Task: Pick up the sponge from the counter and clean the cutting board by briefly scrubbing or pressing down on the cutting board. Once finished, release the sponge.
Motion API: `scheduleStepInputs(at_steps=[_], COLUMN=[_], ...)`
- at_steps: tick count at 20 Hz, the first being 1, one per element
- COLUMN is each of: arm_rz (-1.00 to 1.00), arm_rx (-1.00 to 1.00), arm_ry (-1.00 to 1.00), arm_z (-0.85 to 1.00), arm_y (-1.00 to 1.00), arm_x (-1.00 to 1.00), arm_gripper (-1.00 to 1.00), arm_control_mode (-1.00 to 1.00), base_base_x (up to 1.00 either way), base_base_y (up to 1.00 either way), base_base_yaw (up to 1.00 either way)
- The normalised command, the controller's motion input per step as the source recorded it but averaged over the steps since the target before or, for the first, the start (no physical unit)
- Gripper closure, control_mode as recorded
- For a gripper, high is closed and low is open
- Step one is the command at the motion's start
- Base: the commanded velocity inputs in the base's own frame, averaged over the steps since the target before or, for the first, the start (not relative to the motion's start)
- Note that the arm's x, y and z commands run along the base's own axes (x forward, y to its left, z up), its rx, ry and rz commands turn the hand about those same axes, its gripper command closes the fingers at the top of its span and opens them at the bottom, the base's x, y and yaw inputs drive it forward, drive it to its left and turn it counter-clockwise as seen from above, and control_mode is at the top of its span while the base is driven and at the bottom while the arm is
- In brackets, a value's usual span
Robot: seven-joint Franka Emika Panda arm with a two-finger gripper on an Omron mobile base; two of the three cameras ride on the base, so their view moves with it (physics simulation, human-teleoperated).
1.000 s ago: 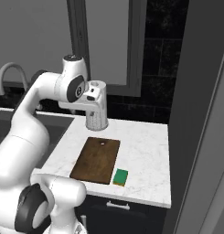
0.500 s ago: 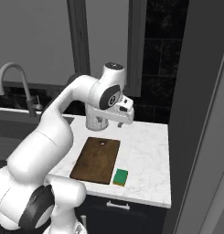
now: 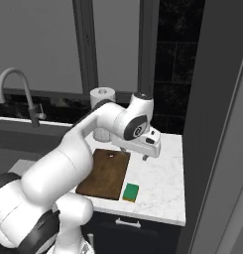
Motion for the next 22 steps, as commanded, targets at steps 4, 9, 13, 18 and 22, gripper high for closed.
scheduleStepInputs(at_steps=[4, 9, 13, 18, 22], arm_rz=[-0.02, 0.00, 0.00, 0.00, 0.00], arm_rx=[-0.11, -0.07, 0.00, 0.00, 0.01], arm_ry=[0.00, -0.01, -0.05, -0.02, 0.00], arm_z=[-0.74, -0.56, -0.29, -0.14, -0.12], arm_y=[-0.01, 0.00, 0.00, -0.02, -0.14], arm_x=[-0.19, -0.04, 0.01, 0.10, 0.09], arm_gripper=[-1.00, -1.00, -1.00, -1.00, -1.00], arm_control_mode=[-1.00, -1.00, -1.00, -1.00, -1.00], base_base_x=[0.00, 0.00, 0.00, 0.00, 0.00], base_base_y=[0.00, 0.00, 0.00, 0.00, 0.00], base_base_yaw=[0.00, 0.00, 0.00, 0.00, 0.00])
